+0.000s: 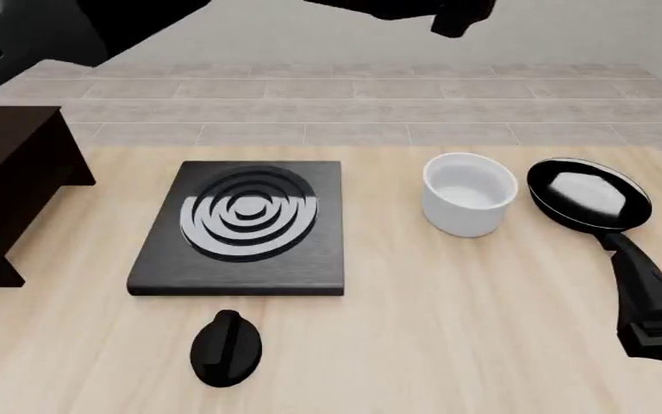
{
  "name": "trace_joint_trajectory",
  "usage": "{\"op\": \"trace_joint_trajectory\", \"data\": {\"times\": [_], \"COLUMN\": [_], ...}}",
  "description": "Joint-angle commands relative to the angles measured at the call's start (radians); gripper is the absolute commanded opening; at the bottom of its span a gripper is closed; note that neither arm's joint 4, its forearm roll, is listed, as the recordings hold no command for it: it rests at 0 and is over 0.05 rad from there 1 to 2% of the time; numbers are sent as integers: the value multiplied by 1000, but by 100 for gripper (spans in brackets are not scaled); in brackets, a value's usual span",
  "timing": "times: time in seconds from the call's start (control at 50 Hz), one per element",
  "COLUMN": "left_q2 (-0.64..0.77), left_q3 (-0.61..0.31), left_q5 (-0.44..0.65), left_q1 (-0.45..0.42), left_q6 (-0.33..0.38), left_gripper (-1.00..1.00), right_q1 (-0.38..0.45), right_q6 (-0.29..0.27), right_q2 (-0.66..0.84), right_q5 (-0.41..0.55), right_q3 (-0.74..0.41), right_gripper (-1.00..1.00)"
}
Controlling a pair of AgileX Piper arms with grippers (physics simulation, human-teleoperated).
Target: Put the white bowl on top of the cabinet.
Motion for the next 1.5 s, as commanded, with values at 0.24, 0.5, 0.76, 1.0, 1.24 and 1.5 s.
{"op": "trace_joint_trajectory", "data": {"times": [0.24,0.5,0.76,1.0,1.24,1.5], "left_q2": [120,166,281,321,398,460], "left_q3": [-77,-108,-225,-146,-192,-231], "left_q5": [52,61,131,86,94,90], "left_q1": [-55,-69,-70,-88,-99,-109], "left_q6": [0,20,14,7,31,31], "left_gripper": [100,100,100,100,100,100], "right_q1": [0,1,1,1,1,1], "right_q6": [0,-2,0,1,0,-2], "right_q2": [-6,-22,-14,-7,8,3], "right_q5": [7,20,14,8,-8,-4], "right_q3": [0,0,0,0,0,0], "right_gripper": [100,100,100,100,100,100]}}
